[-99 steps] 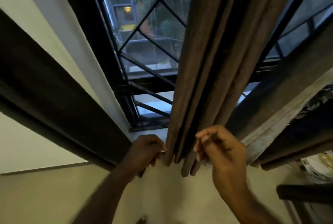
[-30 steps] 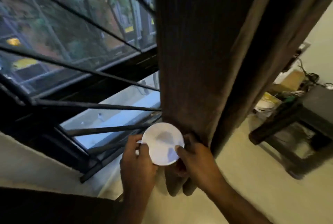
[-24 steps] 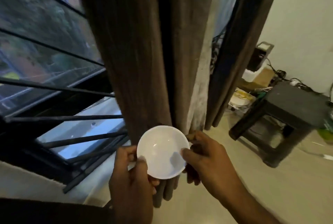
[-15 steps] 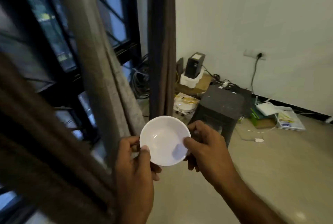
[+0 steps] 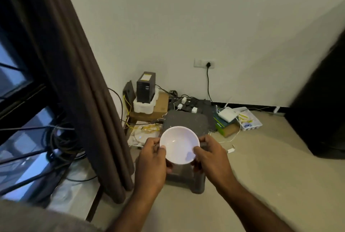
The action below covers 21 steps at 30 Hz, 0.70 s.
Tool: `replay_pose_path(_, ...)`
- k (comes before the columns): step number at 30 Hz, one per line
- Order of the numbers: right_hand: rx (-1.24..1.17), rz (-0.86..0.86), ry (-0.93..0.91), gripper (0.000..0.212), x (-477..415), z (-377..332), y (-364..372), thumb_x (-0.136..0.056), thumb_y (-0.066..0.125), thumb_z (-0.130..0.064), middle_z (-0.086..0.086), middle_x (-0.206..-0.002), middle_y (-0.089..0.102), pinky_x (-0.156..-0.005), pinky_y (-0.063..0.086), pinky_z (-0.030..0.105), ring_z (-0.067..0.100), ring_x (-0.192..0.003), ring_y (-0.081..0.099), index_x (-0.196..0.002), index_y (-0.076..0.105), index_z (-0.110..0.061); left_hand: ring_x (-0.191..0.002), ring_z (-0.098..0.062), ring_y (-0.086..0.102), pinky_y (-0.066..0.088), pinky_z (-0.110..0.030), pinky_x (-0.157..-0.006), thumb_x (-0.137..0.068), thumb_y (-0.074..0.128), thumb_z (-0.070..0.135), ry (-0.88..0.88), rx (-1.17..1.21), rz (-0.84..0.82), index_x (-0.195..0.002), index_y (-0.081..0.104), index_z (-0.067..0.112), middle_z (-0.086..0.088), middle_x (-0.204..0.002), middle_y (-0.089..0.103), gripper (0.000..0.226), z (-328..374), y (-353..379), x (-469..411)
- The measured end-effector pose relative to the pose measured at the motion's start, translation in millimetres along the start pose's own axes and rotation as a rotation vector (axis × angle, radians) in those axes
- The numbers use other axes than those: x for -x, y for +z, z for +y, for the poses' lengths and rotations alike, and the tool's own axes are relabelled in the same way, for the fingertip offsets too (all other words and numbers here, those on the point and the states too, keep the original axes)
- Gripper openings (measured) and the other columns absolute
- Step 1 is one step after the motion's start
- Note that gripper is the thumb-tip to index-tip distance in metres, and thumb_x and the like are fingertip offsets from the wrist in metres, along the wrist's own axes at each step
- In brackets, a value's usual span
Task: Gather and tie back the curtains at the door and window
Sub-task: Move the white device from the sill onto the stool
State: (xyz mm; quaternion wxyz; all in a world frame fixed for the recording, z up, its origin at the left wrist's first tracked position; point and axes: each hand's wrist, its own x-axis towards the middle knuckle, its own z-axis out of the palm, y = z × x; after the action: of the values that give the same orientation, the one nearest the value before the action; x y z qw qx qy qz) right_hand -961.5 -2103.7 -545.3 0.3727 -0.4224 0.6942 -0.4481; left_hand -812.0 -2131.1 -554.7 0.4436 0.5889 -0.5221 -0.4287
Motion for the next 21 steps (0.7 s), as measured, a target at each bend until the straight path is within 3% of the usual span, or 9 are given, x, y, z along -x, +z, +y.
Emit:
replay_pose_path(4,0.069,0.026,0.053,0.014,-84,21,23,-0.088,0.058,-0.009,0.011,-0.076,0.071,-0.04,0.048,0.022,0.01,-0.043,0.063,-0.098,0.061,-0.017,-0.085,-0.024,0.07,0.054,-0.019,-0.047,-0.099,0.05,0.015,-0.055,-0.055,-0.092,-0.109,0.052,0.028,-0.005,-0.11,0.063,0.017,-28,27,-82)
replay_pose_path(7,0.142,0.026,0.076,0.016,-151,42,42,-0.09,0.058,-0.014,0.009,-0.086,0.072,-0.054,0.062,0.038,0.021,-0.062,0.073,-0.105,0.061,-0.018,-0.088,-0.025,0.069,0.052,-0.017,-0.046,-0.099,0.051,0.015,-0.109,-0.055,-0.117,-0.11,0.05,0.027,-0.003,-0.111,0.06,0.017,-51,52,-144)
replay_pose_path(9,0.185,0.017,0.072,0.017,-194,53,51,-0.092,0.057,-0.016,0.01,-0.088,0.073,-0.06,0.063,0.044,0.025,-0.066,0.073,-0.108,0.061,-0.019,-0.087,-0.024,0.07,0.05,-0.015,-0.045,-0.099,0.052,0.017,-0.142,-0.07,-0.123,-0.114,0.051,0.027,0.0,-0.109,0.057,0.018,-64,67,-182)
replay_pose_path(12,0.199,-0.007,0.06,0.015,-269,78,66,-0.095,0.054,-0.016,0.01,-0.077,0.073,-0.043,0.054,0.029,0.014,-0.045,0.067,-0.109,0.056,-0.019,-0.084,-0.023,0.07,0.047,-0.011,-0.044,-0.099,0.053,0.018,-0.147,-0.126,-0.131,-0.123,0.055,0.023,0.001,-0.109,0.061,0.025,-92,100,-249)
replay_pose_path(15,0.219,-0.002,0.065,0.021,-342,104,80,-0.097,0.052,-0.015,0.014,-0.09,0.073,-0.039,0.048,0.022,0.015,-0.049,0.067,-0.118,0.057,-0.013,-0.078,-0.02,0.07,0.049,-0.014,-0.045,-0.098,0.054,0.016,-0.152,-0.184,-0.109,-0.123,0.058,0.021,0.002,-0.102,0.063,0.026,-119,136,-313)
replay_pose_path(16,0.238,-0.009,0.066,0.024,-366,114,85,-0.098,0.051,-0.017,0.016,-0.096,0.073,-0.043,0.052,0.025,0.019,-0.058,0.07,-0.121,0.056,-0.012,-0.079,-0.021,0.07,0.051,-0.017,-0.047,-0.098,0.053,0.016,-0.159,-0.207,-0.108,-0.125,0.059,0.019,0.002,-0.102,0.064,0.027,-129,149,-333)
replay_pose_path(18,0.285,-0.033,0.078,0.029,-411,135,96,-0.099,0.05,-0.02,0.018,-0.111,0.071,-0.066,0.061,0.038,0.031,-0.081,0.072,-0.127,0.055,-0.011,-0.089,-0.026,0.07,0.057,-0.023,-0.055,-0.098,0.053,0.014,-0.185,-0.242,-0.119,-0.126,0.059,0.016,-0.003,-0.107,0.066,0.029,-152,173,-369)
replay_pose_path(21,0.383,-0.095,0.116,0.034,-460,160,109,-0.103,0.048,-0.024,0.016,-0.128,0.065,-0.094,0.055,0.049,0.035,-0.108,0.066,-0.134,0.053,-0.012,-0.097,-0.032,0.068,0.061,-0.041,-0.074,-0.097,0.051,0.013,-0.233,-0.302,-0.129,-0.126,0.059,0.014,-0.01,-0.116,0.067,0.03,-180,198,-406)
